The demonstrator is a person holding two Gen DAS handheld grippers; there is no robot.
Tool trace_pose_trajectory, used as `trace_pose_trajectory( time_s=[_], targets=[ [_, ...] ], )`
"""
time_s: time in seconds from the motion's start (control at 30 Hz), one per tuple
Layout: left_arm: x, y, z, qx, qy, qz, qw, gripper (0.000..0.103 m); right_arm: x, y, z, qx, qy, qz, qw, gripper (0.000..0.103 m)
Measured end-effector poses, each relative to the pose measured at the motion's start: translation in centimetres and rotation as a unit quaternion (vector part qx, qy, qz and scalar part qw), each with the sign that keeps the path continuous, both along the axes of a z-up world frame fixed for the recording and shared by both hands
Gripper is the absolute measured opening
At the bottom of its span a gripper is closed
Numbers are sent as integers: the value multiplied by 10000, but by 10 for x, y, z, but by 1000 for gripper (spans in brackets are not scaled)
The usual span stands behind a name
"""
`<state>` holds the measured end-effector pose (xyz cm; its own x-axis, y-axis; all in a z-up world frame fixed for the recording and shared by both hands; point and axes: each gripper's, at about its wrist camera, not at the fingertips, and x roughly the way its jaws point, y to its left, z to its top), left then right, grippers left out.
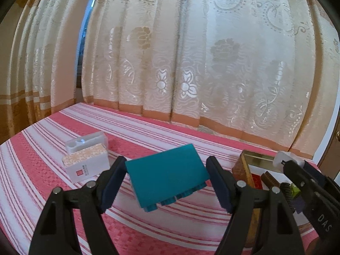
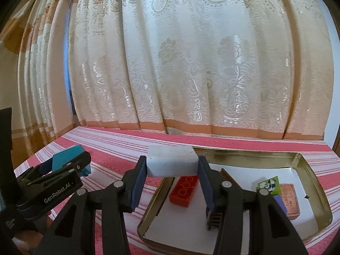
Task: Organize rigid objects
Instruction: 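Carry the blue brick and white block over the gold tray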
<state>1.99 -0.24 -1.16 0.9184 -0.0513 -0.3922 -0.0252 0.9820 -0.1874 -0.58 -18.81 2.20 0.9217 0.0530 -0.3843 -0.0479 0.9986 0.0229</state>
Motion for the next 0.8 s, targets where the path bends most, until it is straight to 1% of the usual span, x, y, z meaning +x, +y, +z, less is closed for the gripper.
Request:
trace_pose_trajectory(
  time_s=[0.3,0.8],
  targets=[
    [-1,-21,3,56,-49,-166,9998,77,-2,-12,1,-3,-42,-95,9999,50],
    [-5,-51,11,82,-163,-373,9991,77,-8,-51,8,107,-134,-375,9991,50]
  ],
)
